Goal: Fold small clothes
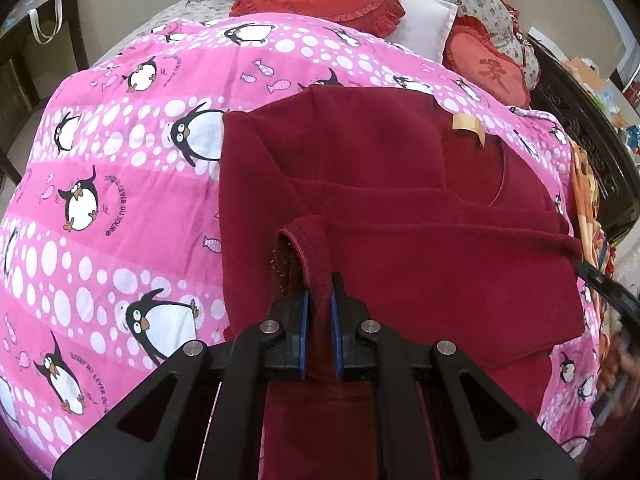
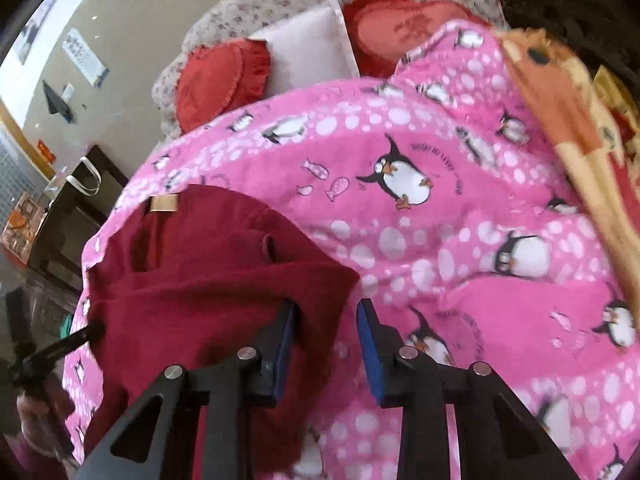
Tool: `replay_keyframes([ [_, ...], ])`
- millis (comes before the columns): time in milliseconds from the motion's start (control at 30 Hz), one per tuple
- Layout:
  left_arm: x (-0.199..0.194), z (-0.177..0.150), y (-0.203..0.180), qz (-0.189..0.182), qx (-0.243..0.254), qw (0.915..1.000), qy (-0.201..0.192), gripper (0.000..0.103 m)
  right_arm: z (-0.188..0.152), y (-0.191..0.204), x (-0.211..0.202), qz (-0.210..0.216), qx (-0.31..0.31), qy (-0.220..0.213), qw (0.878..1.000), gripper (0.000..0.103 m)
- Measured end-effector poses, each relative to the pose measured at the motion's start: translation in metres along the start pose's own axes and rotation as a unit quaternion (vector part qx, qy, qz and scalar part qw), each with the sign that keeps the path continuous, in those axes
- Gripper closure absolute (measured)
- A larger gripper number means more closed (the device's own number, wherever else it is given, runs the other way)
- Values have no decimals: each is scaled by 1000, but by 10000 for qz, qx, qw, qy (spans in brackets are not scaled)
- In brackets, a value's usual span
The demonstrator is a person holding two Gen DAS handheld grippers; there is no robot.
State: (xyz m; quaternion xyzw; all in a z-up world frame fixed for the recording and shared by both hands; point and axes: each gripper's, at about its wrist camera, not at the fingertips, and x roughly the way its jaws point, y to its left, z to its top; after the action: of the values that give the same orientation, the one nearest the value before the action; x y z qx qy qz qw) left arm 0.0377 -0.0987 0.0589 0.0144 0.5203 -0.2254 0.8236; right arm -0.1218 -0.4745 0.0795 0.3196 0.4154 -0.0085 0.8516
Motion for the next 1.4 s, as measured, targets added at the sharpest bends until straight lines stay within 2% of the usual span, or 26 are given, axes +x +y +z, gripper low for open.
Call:
replay_keyframes([
  [100,3,-1,1,-22,-41,10000,12,95,-19,10,-18,403,-177,86,9990,73],
  [167,4,-1,3,-44,-107,9999,21,95,-34,25,-15,286,-472,259,9981,73],
  [267,2,-3,3,-36,-144,9999,-7,95,-61,36,8,-132,-826,710,9940,73],
  [367,-4,-3,5,-39,-121,9999,-36,95,-73,34,4,-138,-801,737,9940,73],
  [467,-6,-3,6,-48,-77,9999,-46,94,-70,28,-12,-97,-643,637,9958,73],
  [600,-5,-4,6,-29,-164,9998,-51,94,-50,27,-26,-131,-541,294,9980,73],
  [700,-4,-5,5,10,-204,9998,-58,91,-40,37,-14,-88,-663,291,9973,73],
  [800,-4,-4,5,-12,-225,9997,-1,90,-37,43,18,-522,-900,545,9931,73],
  [833,-6,-3,6,-42,-240,9997,20,87,-37,40,27,-644,-871,624,9922,73],
  [900,-15,-4,9,-135,-262,9996,22,80,-35,32,25,-495,-551,614,9954,73],
  [967,-28,-7,13,-124,-252,9996,-56,49,-36,31,13,-386,-451,559,9967,73],
  [1000,-35,-10,15,-152,-262,9994,-141,46,-38,34,6,-339,-486,534,9968,73],
  [1067,-48,-17,21,-248,-278,9990,-257,43,-45,39,-9,-164,-594,563,9965,72],
  [1133,-54,-25,27,-258,-281,9991,-206,43,-55,43,-23,192,-575,640,9961,60],
  [1233,-57,-42,36,-238,-347,9991,-57,43,-75,45,-30,590,-484,775,9941,58],
  [1400,-53,-68,45,-182,-457,9987,152,43,-101,40,-19,548,-321,881,9941,58],
])
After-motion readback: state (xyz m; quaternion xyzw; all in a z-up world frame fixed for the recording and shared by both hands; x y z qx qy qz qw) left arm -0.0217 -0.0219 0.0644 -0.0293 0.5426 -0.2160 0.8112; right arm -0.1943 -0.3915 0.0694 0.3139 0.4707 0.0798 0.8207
